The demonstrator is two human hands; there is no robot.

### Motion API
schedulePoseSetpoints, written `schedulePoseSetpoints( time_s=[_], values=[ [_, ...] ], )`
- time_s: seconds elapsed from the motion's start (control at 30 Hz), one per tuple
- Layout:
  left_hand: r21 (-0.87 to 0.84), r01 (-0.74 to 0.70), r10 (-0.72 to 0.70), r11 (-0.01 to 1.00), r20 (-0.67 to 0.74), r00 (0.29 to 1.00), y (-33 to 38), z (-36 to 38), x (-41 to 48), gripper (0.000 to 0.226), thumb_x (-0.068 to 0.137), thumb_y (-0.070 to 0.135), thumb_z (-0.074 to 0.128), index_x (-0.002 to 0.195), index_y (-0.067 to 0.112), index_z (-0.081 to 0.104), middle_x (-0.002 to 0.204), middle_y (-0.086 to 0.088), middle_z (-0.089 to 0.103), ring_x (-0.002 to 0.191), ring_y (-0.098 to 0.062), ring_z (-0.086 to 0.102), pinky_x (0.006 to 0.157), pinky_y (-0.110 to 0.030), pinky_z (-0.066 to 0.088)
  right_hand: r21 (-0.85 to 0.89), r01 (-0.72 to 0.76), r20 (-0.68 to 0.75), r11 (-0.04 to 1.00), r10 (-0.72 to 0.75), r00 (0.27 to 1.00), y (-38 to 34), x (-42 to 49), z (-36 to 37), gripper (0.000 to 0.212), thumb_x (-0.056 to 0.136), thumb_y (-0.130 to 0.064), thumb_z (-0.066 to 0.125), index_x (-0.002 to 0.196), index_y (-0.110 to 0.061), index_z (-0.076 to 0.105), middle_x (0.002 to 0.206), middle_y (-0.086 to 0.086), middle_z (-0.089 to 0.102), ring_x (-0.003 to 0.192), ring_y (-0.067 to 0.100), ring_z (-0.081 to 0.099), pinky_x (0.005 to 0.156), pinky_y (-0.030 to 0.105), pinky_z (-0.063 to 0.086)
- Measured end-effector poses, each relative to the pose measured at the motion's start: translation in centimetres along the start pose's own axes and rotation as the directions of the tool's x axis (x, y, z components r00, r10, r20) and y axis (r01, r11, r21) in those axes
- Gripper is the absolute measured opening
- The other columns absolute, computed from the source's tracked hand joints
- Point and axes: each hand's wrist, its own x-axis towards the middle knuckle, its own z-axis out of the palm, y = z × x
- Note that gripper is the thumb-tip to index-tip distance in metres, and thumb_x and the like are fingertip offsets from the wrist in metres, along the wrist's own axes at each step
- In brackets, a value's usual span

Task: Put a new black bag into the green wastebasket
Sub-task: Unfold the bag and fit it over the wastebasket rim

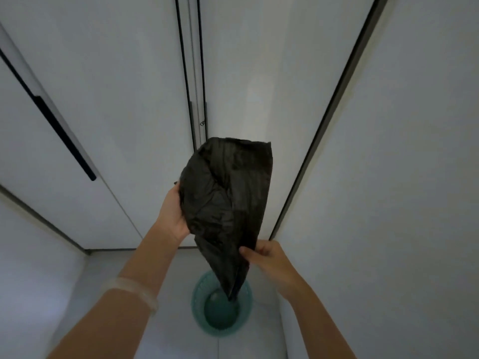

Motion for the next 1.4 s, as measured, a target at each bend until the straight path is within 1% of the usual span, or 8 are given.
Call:
schedulePoseSetpoints(
  time_s=[0.13, 0.23, 0.3, 0.4, 0.57, 0.77, 1.2, 1.4],
  values=[
    [0.102, 0.029, -0.002, 0.994, -0.260, 0.966, 1.4, -2.3, 4.0, 0.057, 0.094, 0.053, 0.027, 0.134, 0.017, 0.047, 0.135, -0.005, 0.052, 0.121, -0.028, 0.052, 0.104, -0.044, 0.041, 0.171, -0.161, -0.041, 0.972, 0.170, 0.985, 2.0, 2.7, -2.1, 0.026, 0.092, -0.013, 0.054, 0.105, 0.005, 0.067, 0.092, 0.010, 0.071, 0.080, 0.017, 0.066, 0.068, 0.021, 0.054],
    [0.655, -0.073, 0.499, 0.752, -0.494, 0.712, -0.8, -3.7, 3.8, 0.057, 0.089, 0.038, 0.053, 0.138, 0.014, 0.035, 0.140, -0.010, 0.042, 0.124, -0.022, 0.044, 0.106, -0.037, 0.037, 0.246, -0.253, -0.046, 0.935, 0.272, 0.961, 3.5, 4.5, -2.3, 0.031, 0.095, -0.018, 0.050, 0.113, 0.003, 0.064, 0.098, 0.012, 0.069, 0.081, 0.019, 0.065, 0.070, 0.027, 0.055],
    [0.892, -0.314, 0.743, 0.324, -0.034, 0.669, -4.2, -3.3, 2.1, 0.038, 0.085, 0.031, 0.056, 0.116, 0.010, 0.053, 0.115, -0.008, 0.055, 0.100, -0.015, 0.053, 0.088, -0.032, 0.048, 0.220, -0.290, -0.008, 0.932, 0.299, 0.954, 4.4, 5.7, -1.8, 0.034, 0.097, -0.022, 0.045, 0.118, 0.000, 0.062, 0.100, 0.010, 0.070, 0.085, 0.020, 0.065, 0.079, 0.033, 0.054],
    [0.902, -0.422, 0.370, 0.089, 0.363, 0.855, -11.0, -3.1, 1.3, 0.035, 0.085, 0.026, 0.058, 0.114, 0.006, 0.061, 0.112, -0.008, 0.058, 0.102, -0.012, 0.054, 0.089, -0.022, 0.046, 0.100, -0.281, 0.077, 0.954, 0.274, 0.959, 5.4, 6.8, -0.9, 0.034, 0.099, -0.029, 0.040, 0.115, -0.012, 0.064, 0.101, 0.004, 0.074, 0.090, 0.018, 0.071, 0.080, 0.033, 0.059],
    [0.952, -0.036, 0.120, 0.305, -0.001, 0.993, -15.8, -5.8, 3.2, 0.046, 0.094, 0.033, 0.047, 0.135, 0.012, 0.048, 0.127, -0.003, 0.058, 0.116, -0.013, 0.053, 0.092, -0.010, 0.034, -0.089, -0.294, 0.145, 0.952, 0.304, 0.941, 6.6, 7.8, -1.0, 0.031, 0.099, -0.023, 0.039, 0.107, -0.012, 0.066, 0.104, 0.010, 0.074, 0.097, 0.022, 0.070, 0.082, 0.033, 0.059],
    [0.747, 0.120, 0.100, 0.654, -0.242, 0.965, -16.9, -9.3, 5.2, 0.023, 0.083, 0.017, 0.065, 0.071, -0.002, 0.070, 0.066, -0.015, 0.064, 0.066, -0.022, 0.059, 0.064, -0.031, 0.048, -0.495, -0.097, -0.012, 0.863, 0.105, 0.994, 9.1, 9.2, -0.6, 0.036, 0.090, -0.024, 0.059, 0.058, -0.009, 0.051, 0.057, 0.012, 0.045, 0.052, 0.017, 0.040, 0.053, 0.029, 0.030],
    [0.541, 0.081, 0.095, 0.837, -0.290, 0.952, -18.2, -12.8, 7.1, 0.023, 0.091, 0.008, 0.054, 0.074, 0.015, 0.068, 0.074, -0.002, 0.073, 0.074, -0.019, 0.067, 0.076, -0.034, 0.055, 0.346, -0.253, -0.142, 0.904, 0.317, 0.938, 12.9, 11.0, -1.0, 0.019, 0.088, -0.019, 0.061, 0.086, -0.010, 0.077, 0.084, 0.007, 0.078, 0.076, 0.015, 0.074, 0.060, 0.022, 0.057],
    [0.615, 0.099, 0.239, 0.782, -0.443, 0.864, -17.9, -17.2, 7.9, 0.026, 0.092, 0.004, 0.046, 0.072, 0.014, 0.061, 0.072, -0.005, 0.066, 0.068, -0.018, 0.060, 0.068, -0.029, 0.051, 0.423, -0.098, -0.540, 0.901, 0.337, 0.771, 13.8, 12.2, -2.5, 0.024, 0.096, -0.020, 0.046, 0.102, -0.006, 0.065, 0.097, 0.008, 0.070, 0.089, 0.022, 0.066, 0.075, 0.031, 0.055]
  ],
)
